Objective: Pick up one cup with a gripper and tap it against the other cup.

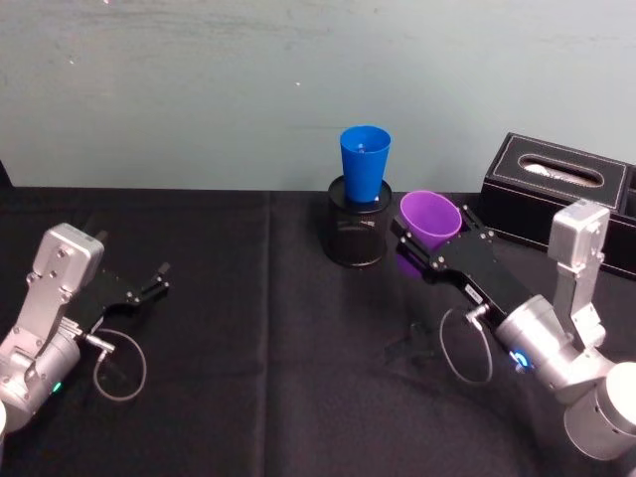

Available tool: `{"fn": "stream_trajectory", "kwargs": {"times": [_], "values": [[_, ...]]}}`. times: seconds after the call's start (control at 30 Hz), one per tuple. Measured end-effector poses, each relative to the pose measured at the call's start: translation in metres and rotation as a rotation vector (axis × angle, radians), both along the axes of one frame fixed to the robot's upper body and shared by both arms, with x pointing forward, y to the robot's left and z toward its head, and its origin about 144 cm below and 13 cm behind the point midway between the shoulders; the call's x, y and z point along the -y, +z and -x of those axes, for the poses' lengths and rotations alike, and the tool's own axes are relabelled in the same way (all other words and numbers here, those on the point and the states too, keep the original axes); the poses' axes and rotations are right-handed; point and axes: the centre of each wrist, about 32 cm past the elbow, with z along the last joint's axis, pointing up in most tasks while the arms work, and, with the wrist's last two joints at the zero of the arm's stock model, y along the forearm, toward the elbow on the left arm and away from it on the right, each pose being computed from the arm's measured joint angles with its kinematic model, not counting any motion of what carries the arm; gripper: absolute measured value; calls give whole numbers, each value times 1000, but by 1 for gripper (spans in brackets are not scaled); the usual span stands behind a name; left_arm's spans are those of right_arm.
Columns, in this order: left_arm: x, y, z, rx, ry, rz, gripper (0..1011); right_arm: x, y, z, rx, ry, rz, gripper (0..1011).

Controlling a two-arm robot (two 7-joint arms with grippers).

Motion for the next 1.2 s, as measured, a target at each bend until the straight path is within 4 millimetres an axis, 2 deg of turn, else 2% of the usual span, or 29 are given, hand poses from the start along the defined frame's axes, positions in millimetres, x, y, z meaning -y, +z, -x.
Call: {"fn": "stream_trajectory", "kwargs": {"times": [0.53,1.2], "values": [[0,0,0,0,0,0,1011,-12,3,-30,-2,-50,-15,752],[0,0,0,0,0,0,1011,-26,17,-52,-12,-63,-24,752]]}}
